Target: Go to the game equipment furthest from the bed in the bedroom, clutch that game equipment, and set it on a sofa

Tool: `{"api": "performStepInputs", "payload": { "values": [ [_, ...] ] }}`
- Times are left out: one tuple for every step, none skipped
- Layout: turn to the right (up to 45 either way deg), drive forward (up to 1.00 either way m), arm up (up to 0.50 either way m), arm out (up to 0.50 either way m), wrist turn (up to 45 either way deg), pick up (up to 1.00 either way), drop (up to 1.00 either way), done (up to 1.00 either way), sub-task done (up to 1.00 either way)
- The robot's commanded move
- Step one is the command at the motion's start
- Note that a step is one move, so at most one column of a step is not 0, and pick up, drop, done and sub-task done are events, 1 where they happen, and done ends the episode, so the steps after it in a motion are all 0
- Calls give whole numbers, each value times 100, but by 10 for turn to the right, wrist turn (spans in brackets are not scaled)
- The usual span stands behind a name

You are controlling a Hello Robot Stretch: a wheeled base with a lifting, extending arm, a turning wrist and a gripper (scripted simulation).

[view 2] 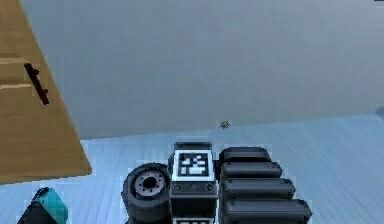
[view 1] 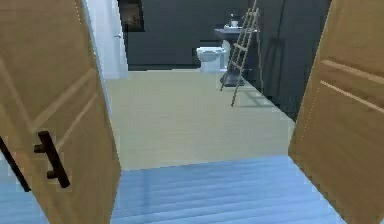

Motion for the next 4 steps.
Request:
{"api": "performStepInputs", "payload": {
  "values": [
    [0, 55, 0, 0, 0, 0, 0, 0, 0],
    [-90, 0, 0, 0, 0, 0, 0, 0, 0],
    [0, 40, 0, 0, 0, 0, 0, 0, 0],
    [-60, 0, 0, 0, 0, 0, 0, 0, 0]
  ]
}}
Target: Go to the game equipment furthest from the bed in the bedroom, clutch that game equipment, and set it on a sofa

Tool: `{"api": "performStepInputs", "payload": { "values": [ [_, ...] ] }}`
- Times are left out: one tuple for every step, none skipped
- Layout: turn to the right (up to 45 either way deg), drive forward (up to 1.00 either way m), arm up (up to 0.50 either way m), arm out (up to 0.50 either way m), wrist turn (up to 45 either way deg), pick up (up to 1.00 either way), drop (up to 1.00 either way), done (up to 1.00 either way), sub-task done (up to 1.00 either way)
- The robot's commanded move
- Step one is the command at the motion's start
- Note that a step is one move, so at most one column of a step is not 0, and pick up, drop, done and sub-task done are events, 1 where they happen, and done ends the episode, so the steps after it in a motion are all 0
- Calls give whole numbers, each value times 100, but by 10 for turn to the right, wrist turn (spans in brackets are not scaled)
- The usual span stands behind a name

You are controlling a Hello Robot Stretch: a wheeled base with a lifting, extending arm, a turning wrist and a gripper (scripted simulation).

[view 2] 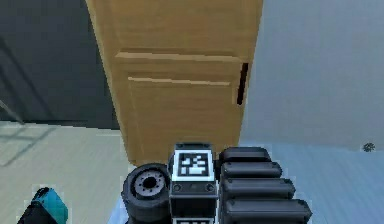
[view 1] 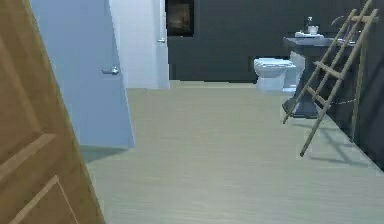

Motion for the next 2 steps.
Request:
{"api": "performStepInputs", "payload": {
  "values": [
    [0, 90, 0, 0, 0, 0, 0, 0, 0],
    [-60, 0, 0, 0, 0, 0, 0, 0, 0]
  ]
}}
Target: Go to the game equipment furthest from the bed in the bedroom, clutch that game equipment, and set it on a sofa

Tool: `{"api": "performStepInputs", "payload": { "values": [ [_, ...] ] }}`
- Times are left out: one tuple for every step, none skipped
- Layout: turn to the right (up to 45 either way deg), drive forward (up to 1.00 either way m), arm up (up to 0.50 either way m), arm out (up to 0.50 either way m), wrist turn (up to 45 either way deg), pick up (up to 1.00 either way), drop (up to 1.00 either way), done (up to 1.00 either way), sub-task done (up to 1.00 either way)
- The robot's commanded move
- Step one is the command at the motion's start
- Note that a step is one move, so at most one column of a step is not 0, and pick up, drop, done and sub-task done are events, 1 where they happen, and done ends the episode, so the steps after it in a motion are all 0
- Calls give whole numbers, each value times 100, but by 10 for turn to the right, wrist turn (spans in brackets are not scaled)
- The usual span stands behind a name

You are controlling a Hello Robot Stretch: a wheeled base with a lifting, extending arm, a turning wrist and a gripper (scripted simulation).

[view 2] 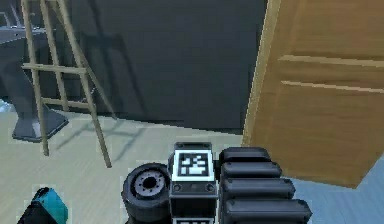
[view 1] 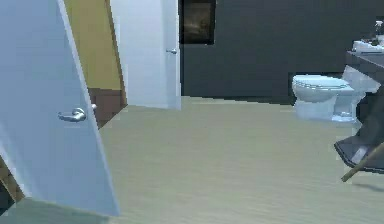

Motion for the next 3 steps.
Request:
{"api": "performStepInputs", "payload": {
  "values": [
    [0, 100, 0, 0, 0, 0, 0, 0, 0],
    [-60, 0, 0, 0, 0, 0, 0, 0, 0],
    [0, 25, 0, 0, 0, 0, 0, 0, 0]
  ]
}}
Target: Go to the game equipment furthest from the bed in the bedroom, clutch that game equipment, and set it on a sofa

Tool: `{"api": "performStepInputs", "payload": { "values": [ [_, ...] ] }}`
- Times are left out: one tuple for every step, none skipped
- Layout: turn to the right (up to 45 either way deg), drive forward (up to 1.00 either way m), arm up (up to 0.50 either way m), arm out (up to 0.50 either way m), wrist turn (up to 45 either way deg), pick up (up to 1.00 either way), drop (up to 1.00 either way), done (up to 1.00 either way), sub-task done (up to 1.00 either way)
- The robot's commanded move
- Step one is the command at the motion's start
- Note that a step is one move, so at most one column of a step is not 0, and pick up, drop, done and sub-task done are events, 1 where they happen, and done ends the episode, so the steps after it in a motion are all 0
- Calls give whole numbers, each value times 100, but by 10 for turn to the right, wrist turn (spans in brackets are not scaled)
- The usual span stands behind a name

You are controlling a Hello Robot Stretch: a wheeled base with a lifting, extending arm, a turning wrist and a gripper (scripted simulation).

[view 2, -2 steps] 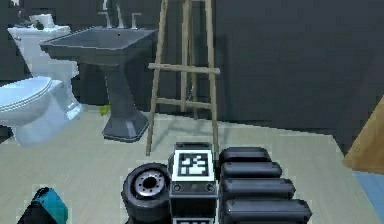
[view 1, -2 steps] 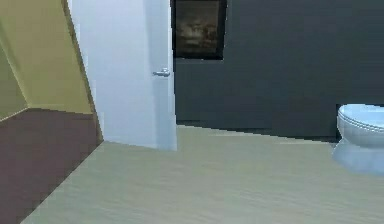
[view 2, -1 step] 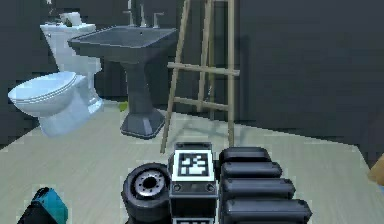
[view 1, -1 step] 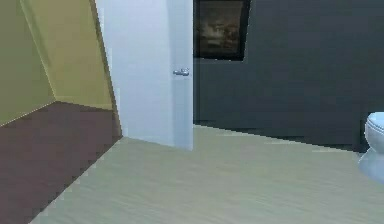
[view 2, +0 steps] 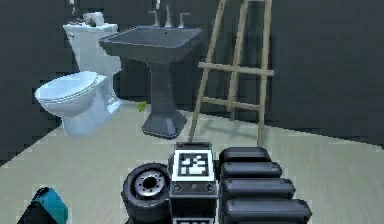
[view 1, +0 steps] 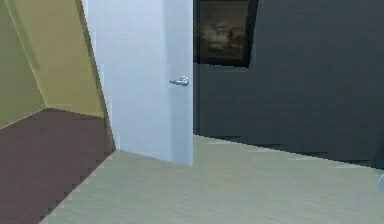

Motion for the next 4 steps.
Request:
{"api": "performStepInputs", "payload": {
  "values": [
    [0, 50, 0, 0, 0, 0, 0, 0, 0],
    [-450, 0, 0, 0, 0, 0, 0, 0, 0],
    [-240, 0, 0, 0, 0, 0, 0, 0, 0],
    [0, 55, 0, 0, 0, 0, 0, 0, 0]
  ]
}}
